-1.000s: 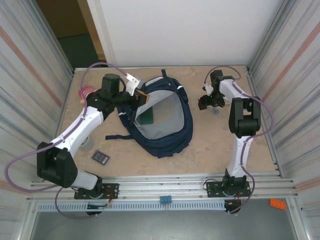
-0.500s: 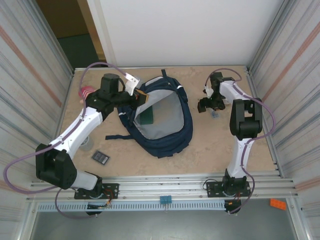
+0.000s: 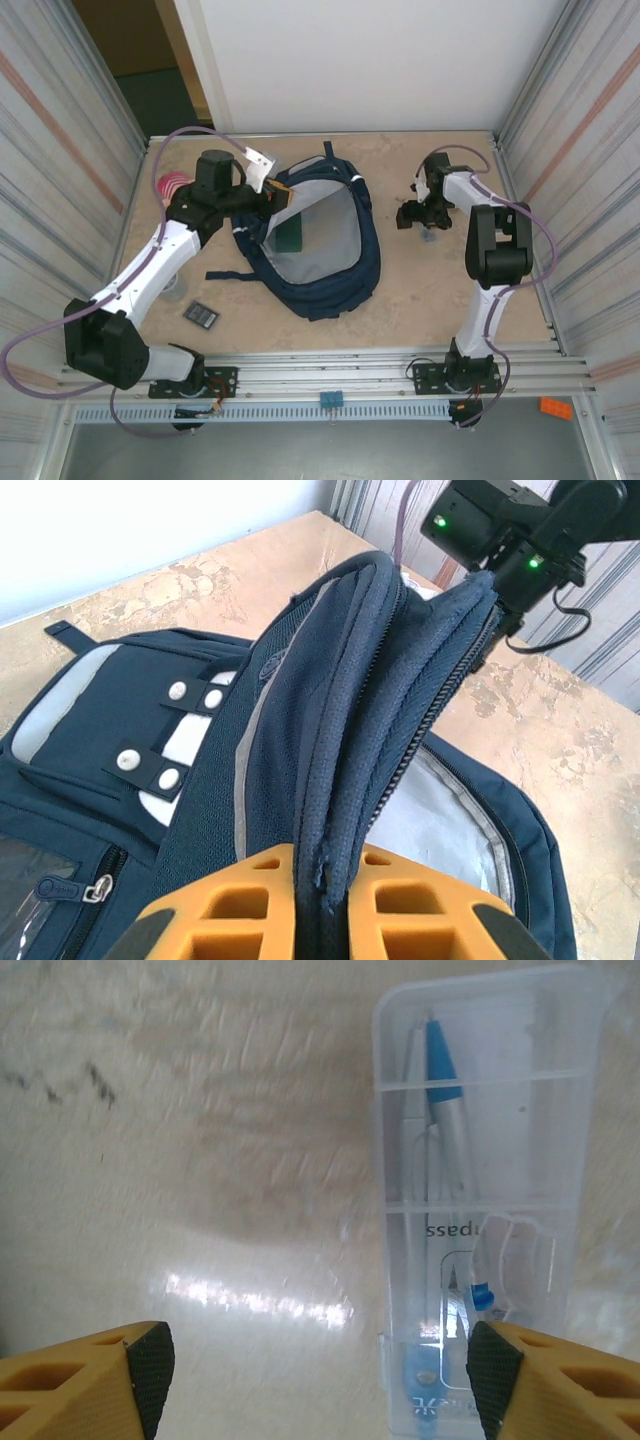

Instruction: Pack the student bag

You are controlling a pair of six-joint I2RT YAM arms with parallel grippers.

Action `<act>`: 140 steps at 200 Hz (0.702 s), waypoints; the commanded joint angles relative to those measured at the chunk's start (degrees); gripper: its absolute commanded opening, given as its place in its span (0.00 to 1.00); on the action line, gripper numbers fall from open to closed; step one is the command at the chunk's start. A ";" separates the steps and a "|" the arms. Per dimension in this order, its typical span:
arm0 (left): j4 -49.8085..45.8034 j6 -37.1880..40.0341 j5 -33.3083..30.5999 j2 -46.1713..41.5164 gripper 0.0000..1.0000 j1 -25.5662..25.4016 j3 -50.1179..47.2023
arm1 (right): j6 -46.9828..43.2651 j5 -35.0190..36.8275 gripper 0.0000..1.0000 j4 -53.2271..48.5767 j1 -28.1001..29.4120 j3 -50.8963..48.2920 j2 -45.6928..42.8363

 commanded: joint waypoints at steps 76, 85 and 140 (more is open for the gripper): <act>5.14 -1.58 2.39 -4.86 0.05 0.69 -0.49 | 14.65 6.65 0.80 -11.33 2.73 -4.78 -14.35; 5.12 -1.62 2.44 -4.78 0.05 0.69 -0.44 | 15.09 7.45 0.80 -11.44 2.00 -4.08 -12.79; 5.32 -1.98 2.77 -3.87 0.05 0.71 0.25 | 11.76 10.04 0.78 -10.85 0.09 2.27 -1.41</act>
